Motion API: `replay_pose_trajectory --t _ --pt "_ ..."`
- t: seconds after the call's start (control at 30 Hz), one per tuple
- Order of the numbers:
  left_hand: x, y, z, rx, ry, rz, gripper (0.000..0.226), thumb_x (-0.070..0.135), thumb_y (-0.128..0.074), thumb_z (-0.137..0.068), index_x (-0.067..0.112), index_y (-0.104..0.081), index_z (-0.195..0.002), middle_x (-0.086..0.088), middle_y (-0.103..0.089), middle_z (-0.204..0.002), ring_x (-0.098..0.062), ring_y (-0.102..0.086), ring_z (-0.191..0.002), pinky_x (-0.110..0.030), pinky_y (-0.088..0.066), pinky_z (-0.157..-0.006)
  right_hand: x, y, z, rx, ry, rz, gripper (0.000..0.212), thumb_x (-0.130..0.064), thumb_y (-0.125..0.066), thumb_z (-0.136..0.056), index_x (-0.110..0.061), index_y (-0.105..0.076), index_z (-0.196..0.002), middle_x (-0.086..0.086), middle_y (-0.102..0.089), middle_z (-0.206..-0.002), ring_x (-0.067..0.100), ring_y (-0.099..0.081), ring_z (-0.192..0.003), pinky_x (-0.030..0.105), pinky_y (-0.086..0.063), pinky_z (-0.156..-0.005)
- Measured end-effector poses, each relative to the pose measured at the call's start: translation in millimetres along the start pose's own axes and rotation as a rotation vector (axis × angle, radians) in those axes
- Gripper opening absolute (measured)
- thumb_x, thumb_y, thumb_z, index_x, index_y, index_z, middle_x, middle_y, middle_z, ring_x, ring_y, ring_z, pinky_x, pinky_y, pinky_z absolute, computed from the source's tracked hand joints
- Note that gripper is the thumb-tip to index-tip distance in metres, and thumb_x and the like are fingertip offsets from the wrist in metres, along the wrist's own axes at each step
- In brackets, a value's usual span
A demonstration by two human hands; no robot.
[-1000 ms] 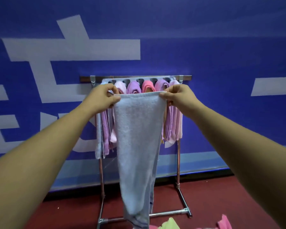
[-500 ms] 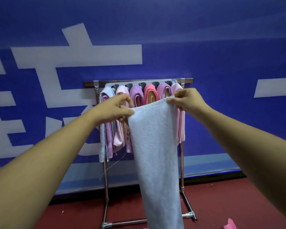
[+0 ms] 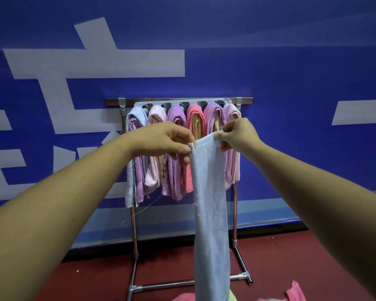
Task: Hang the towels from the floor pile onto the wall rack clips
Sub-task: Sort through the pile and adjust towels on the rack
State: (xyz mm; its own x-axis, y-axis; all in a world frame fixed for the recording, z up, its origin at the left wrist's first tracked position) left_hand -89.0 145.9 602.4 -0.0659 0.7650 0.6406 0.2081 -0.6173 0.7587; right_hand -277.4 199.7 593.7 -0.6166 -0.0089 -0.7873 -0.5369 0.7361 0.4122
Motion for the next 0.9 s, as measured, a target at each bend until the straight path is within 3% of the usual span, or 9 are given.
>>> replay_pose_trajectory --t 0.13,0.2,0.27,0.33,0.43,0.6,0.77,0.83,0.9 --pt "4.8 6.1 -0.4 0.088 -0.077 -0.186 0.011 0.018 -0.069 -0.091 0.025 -0.074 -0.098 0.006 -0.058 -0.107 -0.005 -0.056 -0.096 -0.028 -0.044 -0.092 13.8 -11.5 3.8 -0.042 -0.07 -0.114 0.017 -0.005 -0.077 -0.085 0.01 -0.069 -0.087 0.016 -0.07 -0.067 0.025 -0.072 -0.058 0.035 -0.063 -0.065" --pt "12.9 3.7 0.0 0.103 -0.153 -0.116 0.011 0.013 -0.066 -0.092 0.02 -0.072 -0.099 0.012 -0.058 -0.124 0.0 -0.052 -0.119 -0.021 -0.039 -0.103 16.9 -19.7 6.4 -0.07 -0.1 -0.201 0.022 -0.003 -0.076 -0.085 0.014 -0.067 -0.094 0.018 -0.067 -0.071 0.022 -0.07 -0.057 0.037 -0.064 -0.067" --pt "15.1 0.3 1.1 0.086 -0.175 0.009 0.013 0.007 -0.062 -0.094 0.011 -0.07 -0.104 0.004 -0.064 -0.128 -0.006 -0.054 -0.126 -0.02 -0.043 -0.104 15.5 -26.7 9.4 -0.104 -0.103 -0.269 0.021 0.0 -0.074 -0.087 0.015 -0.065 -0.098 0.021 -0.067 -0.079 0.022 -0.07 -0.061 0.035 -0.063 -0.069" --pt "10.8 1.9 1.4 0.103 -0.134 0.012 0.015 0.01 -0.062 -0.094 0.01 -0.071 -0.106 -0.004 -0.071 -0.113 -0.013 -0.064 -0.113 -0.022 -0.049 -0.097 10.7 -31.0 12.8 -0.142 -0.093 -0.329 0.016 0.005 -0.068 -0.089 0.014 -0.063 -0.102 0.026 -0.066 -0.087 0.022 -0.071 -0.065 0.031 -0.062 -0.068" --pt "-3.0 12.9 -1.9 0.216 -0.045 -0.174 0.012 0.023 -0.068 -0.092 0.022 -0.075 -0.102 0.006 -0.074 -0.097 -0.008 -0.067 -0.096 -0.027 -0.053 -0.091 4.5 -32.4 17.9 -0.167 -0.063 -0.336 0.022 0.007 -0.067 -0.089 0.008 -0.058 -0.109 0.027 -0.063 -0.087 0.025 -0.07 -0.063 0.036 -0.063 -0.066" --pt "-14.8 26.2 -3.6 0.409 -0.007 -0.235 0.009 0.026 -0.071 -0.089 0.025 -0.077 -0.096 0.011 -0.074 -0.089 -0.004 -0.066 -0.089 -0.024 -0.051 -0.082 -15.2 -36.8 24.4 -0.217 0.044 -0.376 0.016 0.008 -0.068 -0.088 -0.003 -0.056 -0.087 0.016 -0.061 -0.07 0.021 -0.064 -0.055 0.035 -0.062 -0.061" --pt "-23.3 34.3 -6.5 0.538 0.005 -0.213 0.003 0.023 -0.069 -0.089 0.022 -0.07 -0.092 -0.002 -0.072 -0.086 -0.016 -0.065 -0.08 -0.039 -0.053 -0.082 -27.7 -52.5 27.7 -0.291 0.057 -0.316 0.008 0.006 -0.063 -0.092 0.005 -0.07 -0.097 0.018 -0.067 -0.073 0.021 -0.07 -0.063 0.037 -0.063 -0.072" --pt "-26.2 32.4 -7.7 0.537 0.013 -0.196 0.001 0.02 -0.067 -0.091 0.02 -0.066 -0.091 -0.012 -0.071 -0.087 -0.022 -0.062 -0.075 -0.037 -0.052 -0.075 -30.6 -56.8 29.5 -0.313 0.057 -0.306 0.012 0.006 -0.06 -0.094 0.004 -0.07 -0.1 0.021 -0.069 -0.077 0.025 -0.071 -0.069 0.037 -0.063 -0.076" --pt "-27.9 31.3 -7.8 0.537 0.017 -0.163 0.005 0.019 -0.066 -0.091 0.02 -0.062 -0.089 -0.015 -0.068 -0.082 -0.014 -0.055 -0.067 -0.031 -0.046 -0.068 -33.7 -59.9 32.0 -0.337 0.058 -0.337 0.014 0.004 -0.057 -0.096 0.006 -0.07 -0.101 0.02 -0.07 -0.079 0.024 -0.071 -0.07 0.033 -0.062 -0.074"
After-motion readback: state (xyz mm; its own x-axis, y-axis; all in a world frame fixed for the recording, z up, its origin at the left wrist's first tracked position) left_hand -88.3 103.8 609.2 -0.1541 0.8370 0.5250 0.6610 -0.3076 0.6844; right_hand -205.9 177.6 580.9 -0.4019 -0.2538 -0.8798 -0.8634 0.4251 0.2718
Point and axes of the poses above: each hand's wrist, its own z-axis away from the middle knuckle, its own y-axis out of the back of the hand, x = y × z, the point moved 9 cm from there along -z, towards the middle knuckle
